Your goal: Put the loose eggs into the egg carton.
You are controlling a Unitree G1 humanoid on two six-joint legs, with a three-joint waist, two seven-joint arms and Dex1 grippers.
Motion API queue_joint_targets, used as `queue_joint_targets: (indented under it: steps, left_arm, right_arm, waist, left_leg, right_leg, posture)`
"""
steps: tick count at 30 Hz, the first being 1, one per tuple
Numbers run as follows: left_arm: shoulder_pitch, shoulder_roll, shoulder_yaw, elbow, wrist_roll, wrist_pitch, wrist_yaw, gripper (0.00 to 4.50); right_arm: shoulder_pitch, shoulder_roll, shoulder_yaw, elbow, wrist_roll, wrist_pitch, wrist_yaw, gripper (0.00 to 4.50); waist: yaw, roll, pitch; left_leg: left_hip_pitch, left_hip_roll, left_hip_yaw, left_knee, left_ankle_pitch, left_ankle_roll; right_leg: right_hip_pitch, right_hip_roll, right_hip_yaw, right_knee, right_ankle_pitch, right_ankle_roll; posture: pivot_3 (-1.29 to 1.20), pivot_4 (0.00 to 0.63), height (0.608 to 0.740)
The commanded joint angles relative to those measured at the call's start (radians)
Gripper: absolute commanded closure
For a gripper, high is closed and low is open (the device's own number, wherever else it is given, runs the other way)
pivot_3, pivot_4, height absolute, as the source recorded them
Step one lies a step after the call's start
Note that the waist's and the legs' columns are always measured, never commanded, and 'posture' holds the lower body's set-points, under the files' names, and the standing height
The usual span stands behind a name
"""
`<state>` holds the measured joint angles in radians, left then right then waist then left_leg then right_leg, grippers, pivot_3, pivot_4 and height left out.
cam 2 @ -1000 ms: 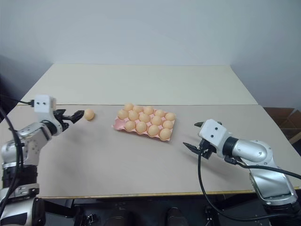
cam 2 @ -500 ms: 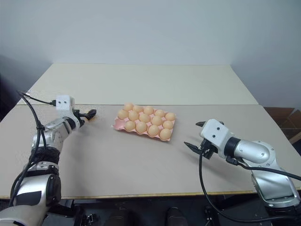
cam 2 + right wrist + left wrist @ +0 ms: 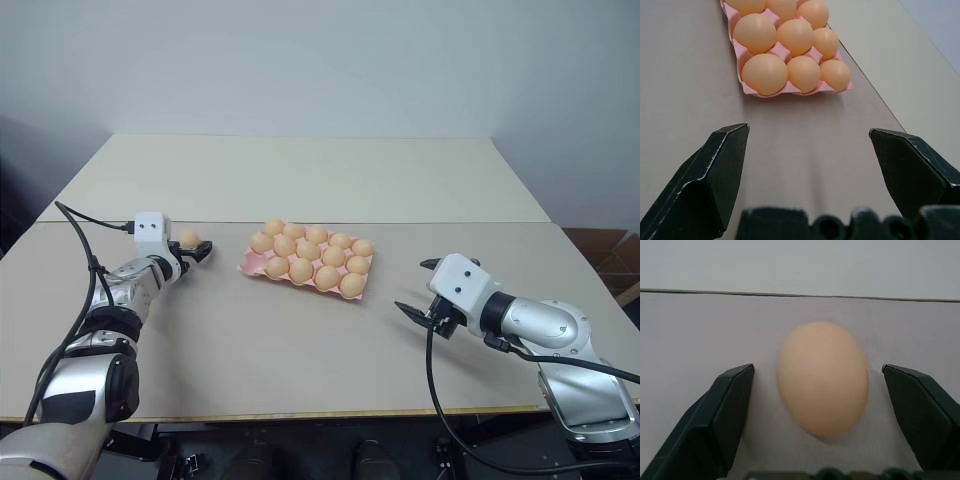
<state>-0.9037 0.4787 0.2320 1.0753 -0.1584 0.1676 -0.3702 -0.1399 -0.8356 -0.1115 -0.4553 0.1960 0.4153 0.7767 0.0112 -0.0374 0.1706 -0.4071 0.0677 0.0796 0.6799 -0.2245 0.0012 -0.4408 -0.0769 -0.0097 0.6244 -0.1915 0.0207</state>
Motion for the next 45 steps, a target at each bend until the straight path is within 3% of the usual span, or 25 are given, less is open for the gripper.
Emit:
queue_joint_targets:
  steps: [1,6,14,21,27,41,45]
  left_arm:
    - [-0.034,0.002,-0.012,0.006,0.015,-0.073,-0.028,0.96]
    - [-0.046,-0.003,-0.021,0.035,0.033,-0.095,-0.001,2.59]
    - [-0.034,0.004,-0.030,0.004,0.037,-0.063,-0.052,2.59]
    - [0.152,-0.016,-0.111,-0.433,-0.034,0.012,-0.354,2.59]
    - [0.212,-0.035,-0.160,-0.594,-0.061,0.080,-0.449,2.59]
    - [0.170,-0.011,-0.174,-0.607,-0.084,0.157,-0.522,2.59]
    - [0.182,-0.003,-0.173,-0.646,-0.113,0.175,-0.556,1.60]
  right_arm:
    - [-0.003,-0.012,-0.031,-0.020,-0.013,-0.009,-0.016,0.00]
    - [0.000,-0.010,-0.029,-0.020,-0.020,-0.010,-0.020,0.00]
    - [0.011,-0.012,-0.034,-0.029,-0.022,-0.006,-0.024,0.00]
    - [0.025,-0.010,-0.039,-0.047,-0.021,0.003,-0.032,0.00]
    - [0.061,0.003,-0.040,-0.083,-0.025,0.017,-0.060,0.00]
    - [0.116,0.014,-0.049,-0.130,-0.027,0.036,-0.110,0.00]
    - [0.107,0.015,-0.038,-0.123,-0.032,0.032,-0.115,0.00]
  waist:
    - [-0.001,0.000,0.000]
    - [0.000,0.000,0.000]
    - [-0.001,0.000,0.000]
    - [-0.002,0.000,0.000]
    - [0.001,0.000,0.000]
    - [-0.003,0.000,0.000]
    - [-0.002,0.000,0.000]
  left_leg:
    - [0.000,0.000,0.000,0.000,0.000,0.000]
    - [0.000,0.000,0.000,0.000,0.000,0.000]
    - [0.000,0.000,0.000,0.000,0.000,0.000]
    - [-0.001,0.000,0.000,0.000,0.000,0.000]
    - [0.000,0.000,0.000,0.000,0.000,0.000]
    - [0.000,0.000,-0.002,0.000,0.000,0.000]
    - [0.000,0.000,-0.002,0.000,0.000,0.000]
  right_leg:
    - [0.000,0.000,0.000,0.000,0.000,0.000]
    - [0.000,0.000,0.000,0.000,0.000,0.000]
    - [0.000,0.000,0.000,0.000,0.000,0.000]
    - [0.000,0.000,0.000,0.000,0.000,0.000]
    - [0.000,0.000,0.000,0.001,0.000,0.000]
    - [0.000,0.000,0.000,0.000,0.000,0.000]
    - [0.000,0.000,0.000,0.000,-0.001,-0.001]
  posture:
    - [0.00,0.150,0.740]
    - [0.00,0.150,0.740]
    - [0.00,0.150,0.740]
    - [0.00,0.150,0.740]
    - [0.00,0.150,0.740]
    - [0.00,0.150,0.740]
    - [0.00,0.150,0.740]
